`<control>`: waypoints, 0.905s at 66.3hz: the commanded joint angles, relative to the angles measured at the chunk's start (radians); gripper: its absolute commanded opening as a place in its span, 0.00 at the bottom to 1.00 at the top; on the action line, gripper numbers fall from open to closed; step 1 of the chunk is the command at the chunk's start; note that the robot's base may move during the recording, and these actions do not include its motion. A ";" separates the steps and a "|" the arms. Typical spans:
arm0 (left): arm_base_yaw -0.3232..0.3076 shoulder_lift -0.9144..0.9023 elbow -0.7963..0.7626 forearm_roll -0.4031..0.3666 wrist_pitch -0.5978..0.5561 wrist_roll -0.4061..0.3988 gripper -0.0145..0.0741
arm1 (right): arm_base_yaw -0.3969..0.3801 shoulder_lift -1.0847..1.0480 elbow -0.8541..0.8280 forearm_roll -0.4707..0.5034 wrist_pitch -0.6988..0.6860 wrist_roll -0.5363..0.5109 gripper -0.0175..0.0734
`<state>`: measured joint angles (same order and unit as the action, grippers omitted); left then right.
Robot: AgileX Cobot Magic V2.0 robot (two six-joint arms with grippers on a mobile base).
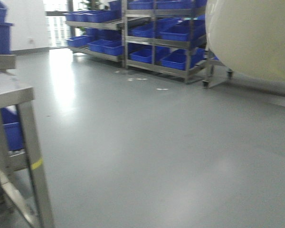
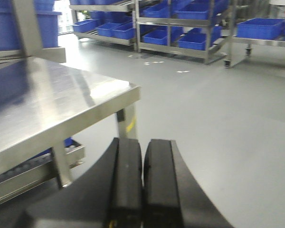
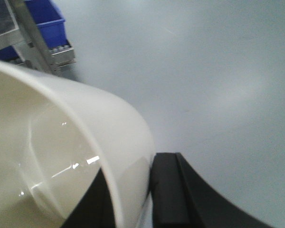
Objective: Move white bin to right shelf second layer
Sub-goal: 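Carry the bin in the right gripper while driving across the floor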
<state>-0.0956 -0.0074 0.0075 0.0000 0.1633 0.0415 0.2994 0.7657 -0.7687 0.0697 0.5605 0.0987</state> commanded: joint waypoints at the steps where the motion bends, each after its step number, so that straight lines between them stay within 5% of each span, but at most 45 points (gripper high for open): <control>1: -0.006 -0.003 0.037 0.000 -0.086 -0.003 0.26 | 0.000 -0.010 -0.032 0.000 -0.099 -0.003 0.25; 60: -0.006 -0.003 0.037 0.000 -0.086 -0.003 0.26 | 0.000 -0.010 -0.032 0.000 -0.099 -0.003 0.25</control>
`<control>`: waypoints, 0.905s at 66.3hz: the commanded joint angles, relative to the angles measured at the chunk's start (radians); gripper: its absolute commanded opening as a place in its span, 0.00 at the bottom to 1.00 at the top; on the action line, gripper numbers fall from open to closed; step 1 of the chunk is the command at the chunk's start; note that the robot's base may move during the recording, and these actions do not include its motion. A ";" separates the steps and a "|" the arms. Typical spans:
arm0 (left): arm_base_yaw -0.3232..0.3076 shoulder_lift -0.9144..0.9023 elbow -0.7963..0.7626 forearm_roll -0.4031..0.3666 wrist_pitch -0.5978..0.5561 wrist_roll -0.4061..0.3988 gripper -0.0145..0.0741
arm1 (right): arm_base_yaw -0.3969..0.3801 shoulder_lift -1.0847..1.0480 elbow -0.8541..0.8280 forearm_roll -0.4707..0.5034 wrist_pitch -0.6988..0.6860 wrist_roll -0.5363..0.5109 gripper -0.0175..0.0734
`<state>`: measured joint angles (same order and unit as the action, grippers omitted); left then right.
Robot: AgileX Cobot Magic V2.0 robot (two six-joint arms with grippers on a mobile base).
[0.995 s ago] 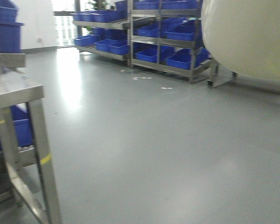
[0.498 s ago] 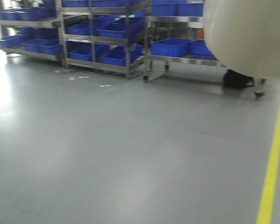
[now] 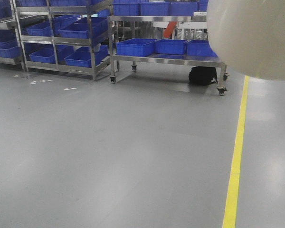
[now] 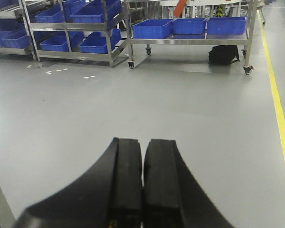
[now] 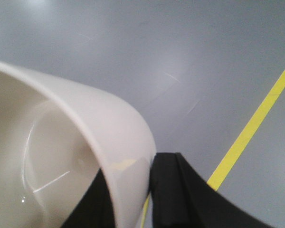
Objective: Move white bin to right shelf second layer
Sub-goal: 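Carry the bin in the right gripper while driving across the floor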
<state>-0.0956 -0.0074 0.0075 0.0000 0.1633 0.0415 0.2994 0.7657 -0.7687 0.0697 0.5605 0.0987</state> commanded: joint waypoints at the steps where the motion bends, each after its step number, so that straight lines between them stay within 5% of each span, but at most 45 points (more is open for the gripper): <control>1: -0.006 -0.003 0.037 0.000 -0.086 -0.003 0.26 | 0.000 -0.010 -0.032 0.000 -0.099 -0.003 0.25; 60: -0.006 -0.003 0.037 0.000 -0.086 -0.003 0.26 | 0.000 -0.010 -0.032 0.000 -0.099 -0.003 0.25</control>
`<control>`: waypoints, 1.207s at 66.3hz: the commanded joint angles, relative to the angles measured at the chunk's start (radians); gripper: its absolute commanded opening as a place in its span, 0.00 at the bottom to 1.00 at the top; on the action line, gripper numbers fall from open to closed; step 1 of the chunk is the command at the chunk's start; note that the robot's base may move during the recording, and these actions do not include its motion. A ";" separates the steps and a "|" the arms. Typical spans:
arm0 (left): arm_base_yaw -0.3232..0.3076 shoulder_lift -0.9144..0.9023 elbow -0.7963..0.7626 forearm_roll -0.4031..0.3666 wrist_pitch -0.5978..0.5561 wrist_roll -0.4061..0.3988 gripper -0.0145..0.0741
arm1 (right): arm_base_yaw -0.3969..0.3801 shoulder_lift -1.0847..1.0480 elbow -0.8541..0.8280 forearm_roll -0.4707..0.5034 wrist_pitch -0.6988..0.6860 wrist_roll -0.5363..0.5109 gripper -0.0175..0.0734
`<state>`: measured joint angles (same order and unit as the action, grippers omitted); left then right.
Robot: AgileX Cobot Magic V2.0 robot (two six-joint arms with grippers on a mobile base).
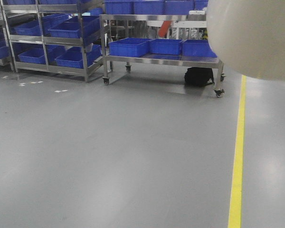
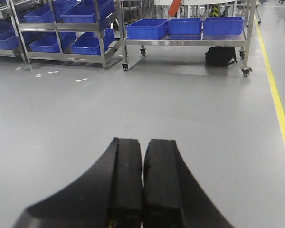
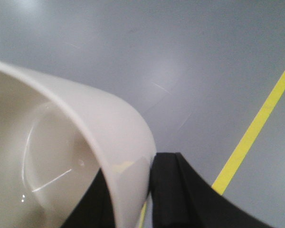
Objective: Move white bin to right shelf second layer
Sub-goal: 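Carry the bin in the right gripper while driving across the floor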
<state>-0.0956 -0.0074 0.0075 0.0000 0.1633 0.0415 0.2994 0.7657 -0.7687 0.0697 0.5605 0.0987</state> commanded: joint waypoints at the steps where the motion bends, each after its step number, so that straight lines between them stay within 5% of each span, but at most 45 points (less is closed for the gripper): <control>1: -0.006 -0.003 0.037 0.000 -0.086 -0.003 0.26 | 0.000 -0.010 -0.032 0.000 -0.099 -0.003 0.25; 80: -0.006 -0.003 0.037 0.000 -0.086 -0.003 0.26 | 0.000 -0.010 -0.032 0.000 -0.099 -0.003 0.25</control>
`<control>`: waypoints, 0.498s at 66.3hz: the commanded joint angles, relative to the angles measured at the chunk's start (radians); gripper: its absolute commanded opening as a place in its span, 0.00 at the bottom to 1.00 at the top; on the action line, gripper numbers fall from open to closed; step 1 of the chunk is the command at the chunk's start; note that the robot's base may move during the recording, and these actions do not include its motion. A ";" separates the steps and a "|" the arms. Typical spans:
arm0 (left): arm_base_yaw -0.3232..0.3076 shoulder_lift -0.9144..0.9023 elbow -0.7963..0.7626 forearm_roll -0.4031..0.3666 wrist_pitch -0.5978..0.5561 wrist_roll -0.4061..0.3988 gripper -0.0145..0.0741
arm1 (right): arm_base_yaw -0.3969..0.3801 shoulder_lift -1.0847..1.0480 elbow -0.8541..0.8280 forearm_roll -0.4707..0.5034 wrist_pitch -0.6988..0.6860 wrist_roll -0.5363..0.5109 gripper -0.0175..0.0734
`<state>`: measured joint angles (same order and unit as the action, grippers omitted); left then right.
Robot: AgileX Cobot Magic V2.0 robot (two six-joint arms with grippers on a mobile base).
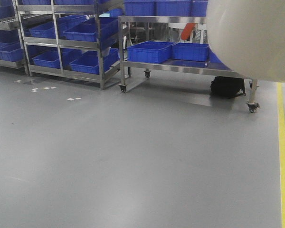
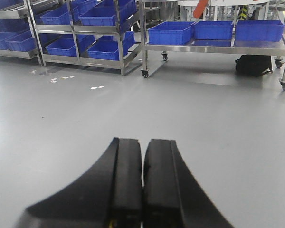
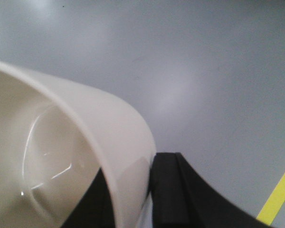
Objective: Move white bin to right shelf second layer
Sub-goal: 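Carry the bin in the right gripper while driving across the floor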
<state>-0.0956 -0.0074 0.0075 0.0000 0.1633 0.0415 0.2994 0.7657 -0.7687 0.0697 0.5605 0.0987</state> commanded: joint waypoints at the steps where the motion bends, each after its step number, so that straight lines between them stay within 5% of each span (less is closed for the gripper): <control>1: -0.006 -0.003 0.037 0.000 -0.086 -0.003 0.26 | 0.000 -0.010 -0.032 0.000 -0.099 -0.003 0.25; 33: -0.006 -0.003 0.037 0.000 -0.086 -0.003 0.26 | 0.000 -0.010 -0.032 0.000 -0.100 -0.003 0.25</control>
<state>-0.0956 -0.0074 0.0075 0.0000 0.1633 0.0415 0.2994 0.7657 -0.7687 0.0697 0.5600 0.0987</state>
